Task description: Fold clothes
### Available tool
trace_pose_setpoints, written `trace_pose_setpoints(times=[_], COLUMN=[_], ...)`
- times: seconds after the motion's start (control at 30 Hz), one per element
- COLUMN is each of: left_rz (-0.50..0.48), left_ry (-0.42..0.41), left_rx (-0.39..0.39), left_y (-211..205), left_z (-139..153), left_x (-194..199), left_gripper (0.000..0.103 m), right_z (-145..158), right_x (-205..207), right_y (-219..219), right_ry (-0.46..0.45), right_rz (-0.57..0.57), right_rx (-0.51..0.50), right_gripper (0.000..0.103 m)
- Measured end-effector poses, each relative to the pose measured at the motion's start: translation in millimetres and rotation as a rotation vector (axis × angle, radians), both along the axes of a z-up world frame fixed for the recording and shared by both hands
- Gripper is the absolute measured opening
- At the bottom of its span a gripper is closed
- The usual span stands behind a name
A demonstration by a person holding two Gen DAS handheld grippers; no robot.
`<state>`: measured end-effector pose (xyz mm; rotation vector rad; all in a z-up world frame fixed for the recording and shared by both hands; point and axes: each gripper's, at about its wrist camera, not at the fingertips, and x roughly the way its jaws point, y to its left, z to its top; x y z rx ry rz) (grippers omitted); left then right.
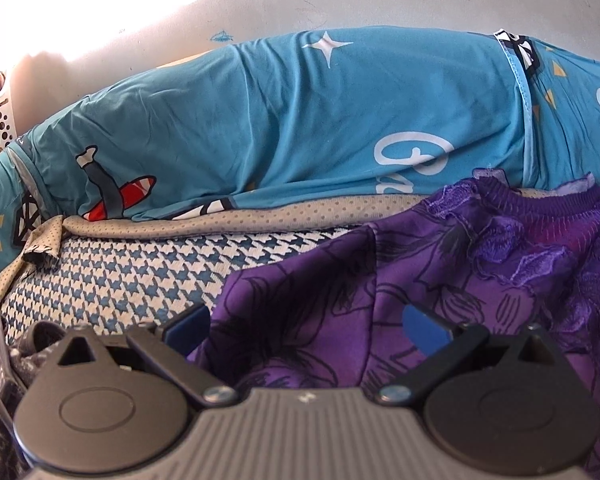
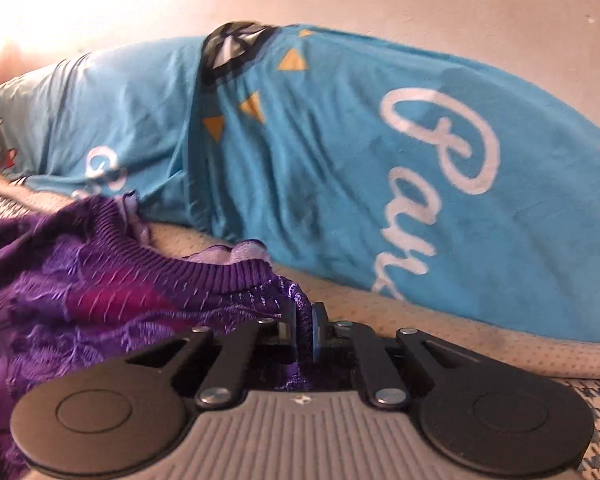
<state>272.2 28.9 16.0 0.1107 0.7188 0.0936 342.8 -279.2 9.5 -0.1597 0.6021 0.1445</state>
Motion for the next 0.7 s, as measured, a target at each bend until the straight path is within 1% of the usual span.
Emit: trace_pose_setpoints(times=[0.1, 0.17, 0.2, 0.27, 0.3, 0.33, 0.4, 0.5, 0.57, 0.67, 0.7], left_rz=[-0.019, -0.027, -0.030, -0.037, -0.039, -0.036, -0.029, -0.021, -0.030, -0.048, -0.055], left_ry=[0.039, 0.065, 0.072, 0.106, 0.120, 0.117, 0.117, 0.092, 0.074, 0.051, 0.046], left_rx=[-0.020, -0.006, 0.007, 0.034, 0.042, 0.039, 0.038, 0.050, 0.040, 0.005, -0.007], left_y=[-1.3, -3.8, -4.9, -6.4, -6.6, -5.8, -4.9, -7.2, -10.3, -15.9, -18.2], left_z=[-5.8, -11.1, -13.5, -19.8, -22.9, -22.9, -21.5, -14.4, -7.1, 3.3, 6.2], left_x=[2.4, 3.5, 3.4, 4.6, 4.6, 3.6, 2.4, -2.3, -7.5, -17.1, -20.4], left_gripper=[0.103, 0.103, 0.103, 0.103, 0.103, 0.103, 0.103, 0.103, 0.103, 0.103, 0.103], right_z=[-5.1, -8.4, -8.1, 0.9, 7.6, 14.3, 27.7, 43.0, 47.5, 45.9, 44.0], right_x=[6.3, 8.4, 8.9, 3.4, -2.6, -8.5, -20.4, -41.7, -57.4, -83.8, -89.4], right_y=[-0.2, 1.3, 0.2, -7.8, -13.2, -18.5, -29.3, -45.8, -57.3, -79.8, -86.8], right_ry=[-0.007, -0.008, -0.001, 0.002, -0.003, -0.008, -0.018, -0.021, -0.016, -0.018, -0.020], right_rz=[-0.075, -0.122, -0.136, -0.144, -0.146, -0.149, -0.153, -0.163, -0.194, -0.239, -0.253], right_rx=[-0.055, -0.079, -0.067, -0.010, 0.009, 0.028, 0.065, 0.105, 0.117, 0.157, 0.175], right_gripper=[0.005, 0.006, 0.010, 0.015, 0.024, 0.030, 0.034, 0.034, 0.035, 0.045, 0.050])
